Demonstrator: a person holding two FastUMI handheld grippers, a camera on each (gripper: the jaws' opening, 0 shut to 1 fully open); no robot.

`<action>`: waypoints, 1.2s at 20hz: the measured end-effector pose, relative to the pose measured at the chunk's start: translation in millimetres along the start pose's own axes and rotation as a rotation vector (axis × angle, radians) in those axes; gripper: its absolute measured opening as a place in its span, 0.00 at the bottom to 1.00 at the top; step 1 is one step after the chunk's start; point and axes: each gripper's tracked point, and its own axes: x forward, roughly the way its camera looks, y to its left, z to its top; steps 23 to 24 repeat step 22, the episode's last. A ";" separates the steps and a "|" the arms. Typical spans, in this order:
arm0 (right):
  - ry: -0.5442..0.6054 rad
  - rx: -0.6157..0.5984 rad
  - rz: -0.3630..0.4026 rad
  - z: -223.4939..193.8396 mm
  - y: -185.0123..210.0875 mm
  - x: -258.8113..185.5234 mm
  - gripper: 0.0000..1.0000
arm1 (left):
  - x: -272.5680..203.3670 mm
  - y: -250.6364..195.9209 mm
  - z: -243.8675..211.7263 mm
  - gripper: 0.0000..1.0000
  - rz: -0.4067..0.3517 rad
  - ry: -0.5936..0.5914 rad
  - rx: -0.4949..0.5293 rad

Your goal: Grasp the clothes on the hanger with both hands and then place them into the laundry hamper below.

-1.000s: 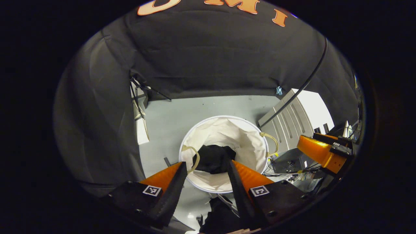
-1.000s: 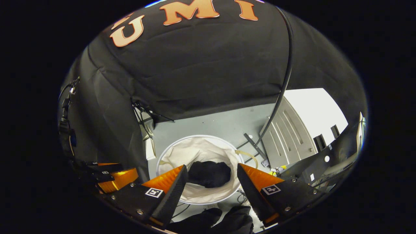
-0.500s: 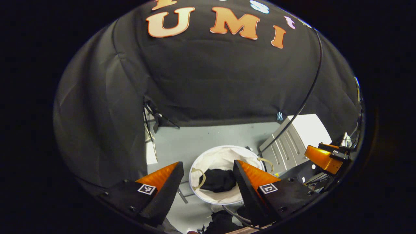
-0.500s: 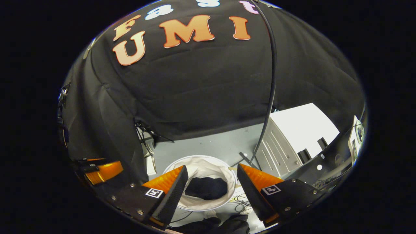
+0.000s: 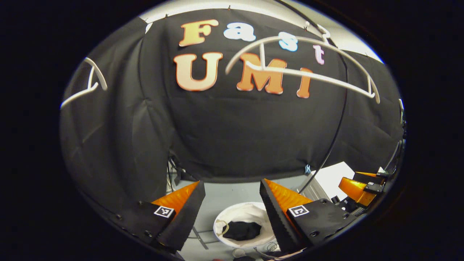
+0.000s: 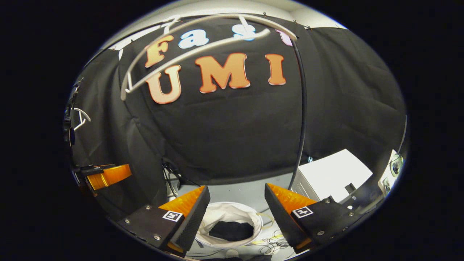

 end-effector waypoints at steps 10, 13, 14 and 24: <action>-0.343 -0.096 0.065 108.1 35.2 -77.0 0.94 | -54.3 -3.5 113.4 0.98 0.001 -0.341 0.032; -0.412 -0.086 0.078 126.7 40.9 -95.2 0.93 | -65.9 4.4 127.8 0.99 0.013 -0.392 0.026; -0.425 -0.084 0.076 131.6 41.5 -97.6 0.93 | -68.8 5.8 132.0 1.00 0.015 -0.408 0.024; -0.461 -0.090 0.048 140.1 37.2 -96.8 1.00 | -59.7 19.2 132.3 0.95 0.040 -0.411 0.008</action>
